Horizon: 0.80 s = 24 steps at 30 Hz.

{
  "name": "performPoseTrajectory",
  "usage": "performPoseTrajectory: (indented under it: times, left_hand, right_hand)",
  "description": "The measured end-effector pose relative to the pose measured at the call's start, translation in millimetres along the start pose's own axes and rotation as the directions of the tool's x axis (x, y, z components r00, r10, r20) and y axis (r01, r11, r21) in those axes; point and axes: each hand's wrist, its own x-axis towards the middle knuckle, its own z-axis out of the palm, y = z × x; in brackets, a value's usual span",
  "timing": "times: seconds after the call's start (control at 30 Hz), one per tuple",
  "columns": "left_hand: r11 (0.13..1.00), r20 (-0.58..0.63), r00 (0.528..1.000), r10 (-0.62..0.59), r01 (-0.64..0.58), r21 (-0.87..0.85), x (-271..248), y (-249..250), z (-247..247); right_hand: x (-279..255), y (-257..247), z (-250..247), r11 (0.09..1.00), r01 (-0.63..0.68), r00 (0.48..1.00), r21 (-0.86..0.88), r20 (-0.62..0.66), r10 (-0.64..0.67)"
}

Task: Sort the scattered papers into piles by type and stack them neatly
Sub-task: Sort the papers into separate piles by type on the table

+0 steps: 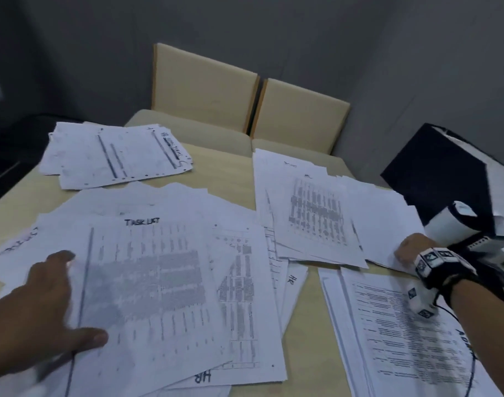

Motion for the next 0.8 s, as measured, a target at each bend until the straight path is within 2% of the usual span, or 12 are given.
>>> performPoseTrajectory:
  times: [0.03, 0.1, 0.13, 0.2, 0.23, 0.33, 0.4, 0.43, 0.5, 0.57, 0.7, 0.8]
  left_hand:
    - [1.0, -0.104, 0.994, -0.013, 0.013, 0.001, -29.9, 38.2, -21.8]
    - [0.995, -0.116, 0.991, -0.065, 0.056, -0.084, -60.8, 80.1, -49.5]
    - [0.992, -0.085, 0.994, -0.072, 0.063, -0.106, -68.9, 89.5, -56.8]
    - [0.982, -0.073, 0.99, -0.117, 0.104, -0.159, -70.5, 88.3, -62.9]
    - [0.981, -0.071, 0.991, -0.112, 0.098, -0.167, -64.9, 91.4, -61.1]
    - [0.973, -0.093, 0.988, -0.122, 0.101, -0.207, -71.8, 88.2, -65.7]
    - [0.964, -0.1, 0.987, -0.122, 0.094, -0.25, -72.5, 88.2, -67.6]
    - [0.959, -0.089, 0.989, -0.119, 0.091, -0.268, -71.6, 87.1, -67.1]
    - [0.953, -0.072, 0.994, -0.086, 0.061, -0.298, -75.4, 86.6, -69.8]
    - [0.922, -0.074, 0.996, -0.042, 0.01, -0.388, -78.2, 84.0, -70.8]
    - [0.772, -0.111, 0.984, 0.14, -0.179, -0.61, -79.5, 83.5, -72.2]
    - [0.65, -0.141, 0.973, 0.185, -0.228, -0.725, -85.0, 91.3, -73.2]
  right_hand:
    - [-1.4, -3.7, -2.2, 1.0, 0.02, 1.0, -0.001, 0.005, -0.02]
    - [-15.5, -22.7, -11.1, 0.985, 0.137, 0.989, 0.109, -0.067, -0.13]
    - [-40.5, -39.0, -18.8, 0.952, 0.218, 0.973, 0.215, -0.119, -0.196]
    - [-102.8, -79.1, -25.2, 0.818, 0.418, 0.905, 0.395, -0.258, -0.339]
    - [-136.2, -91.2, -29.0, 0.744, 0.486, 0.874, 0.459, -0.282, -0.397]
    - [-238.0, -135.9, -14.3, 0.533, 0.561, 0.761, 0.634, -0.141, -0.633]
    - [-291.7, -157.2, 2.9, 0.484, 0.564, 0.678, 0.669, -0.041, -0.734]
    - [-308.2, -164.6, 12.4, 0.479, 0.554, 0.658, 0.681, -0.006, -0.753]
    - [-328.6, -177.2, 30.9, 0.479, 0.521, 0.657, 0.706, 0.026, -0.753]
    - [-338.0, -187.4, 41.9, 0.479, 0.485, 0.685, 0.731, 0.022, -0.728]
    - [-343.2, -198.0, 50.1, 0.439, 0.383, 0.777, 0.813, -0.027, -0.629]
    - [-342.3, -198.4, 55.5, 0.391, 0.304, 0.812, 0.869, -0.021, -0.584]
